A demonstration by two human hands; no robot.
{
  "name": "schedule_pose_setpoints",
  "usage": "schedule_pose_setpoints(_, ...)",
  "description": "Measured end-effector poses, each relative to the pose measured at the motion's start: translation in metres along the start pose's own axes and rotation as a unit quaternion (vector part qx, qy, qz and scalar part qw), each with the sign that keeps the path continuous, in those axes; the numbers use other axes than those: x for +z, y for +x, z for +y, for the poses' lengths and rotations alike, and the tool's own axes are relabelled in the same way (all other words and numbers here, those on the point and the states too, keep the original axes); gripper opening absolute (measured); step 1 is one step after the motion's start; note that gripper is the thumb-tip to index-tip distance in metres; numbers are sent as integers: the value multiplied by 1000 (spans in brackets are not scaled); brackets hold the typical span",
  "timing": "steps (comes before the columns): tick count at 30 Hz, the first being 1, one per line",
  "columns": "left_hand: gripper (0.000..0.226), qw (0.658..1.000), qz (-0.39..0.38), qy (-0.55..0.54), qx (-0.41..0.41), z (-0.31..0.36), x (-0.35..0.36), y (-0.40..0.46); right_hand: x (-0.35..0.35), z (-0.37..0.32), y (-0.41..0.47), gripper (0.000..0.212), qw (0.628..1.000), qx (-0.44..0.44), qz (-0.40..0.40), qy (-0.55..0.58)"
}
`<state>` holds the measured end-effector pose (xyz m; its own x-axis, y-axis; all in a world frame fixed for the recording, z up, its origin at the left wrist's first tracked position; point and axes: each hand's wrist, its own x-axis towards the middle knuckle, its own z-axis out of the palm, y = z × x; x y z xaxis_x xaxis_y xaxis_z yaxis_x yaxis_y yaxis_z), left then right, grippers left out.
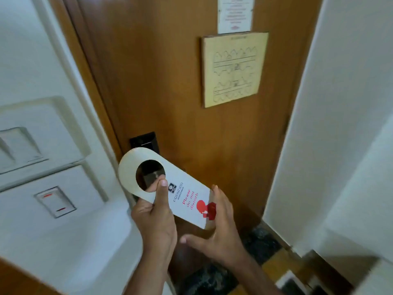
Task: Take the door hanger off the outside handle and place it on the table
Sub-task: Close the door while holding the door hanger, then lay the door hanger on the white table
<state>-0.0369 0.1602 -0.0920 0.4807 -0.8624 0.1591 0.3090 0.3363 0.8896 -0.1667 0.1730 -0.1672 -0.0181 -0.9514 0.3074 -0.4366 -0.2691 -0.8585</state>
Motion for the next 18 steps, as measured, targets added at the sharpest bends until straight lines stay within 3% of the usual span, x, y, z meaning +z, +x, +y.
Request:
schedule_pose_setpoints(4,37,987,-119,-23,-103,-29,37,-19,-65,15,-3,109,983,52,88,-150)
schedule_pose_setpoints(7,47,979,-174,41,-98,-49,56,-29,-123,30,-20,105,960,91,127,-233)
schedule_pose_setpoints(9,81,968,-214,117,-59,-59,68,-33,-165,39,-39,104,943,105,134,-285)
schedule_pose_setpoints(11,127,929,-265,255,-49,-67,76,-37,-201,49,-60,103,924,103,131,-345)
schedule_pose_setpoints(13,144,857,-337,390,4,-77,86,-47,-232,62,-81,102,909,99,119,-387)
schedule_pose_setpoints(14,149,806,-387,444,66,-85,95,-56,-248,70,-93,101,905,98,115,-397)
schedule_pose_setpoints(17,152,583,-520,552,291,-109,142,-99,-294,99,-129,98,904,110,114,-398)
schedule_pose_setpoints(18,148,530,-542,561,331,-116,155,-112,-304,106,-137,96,903,112,114,-399)
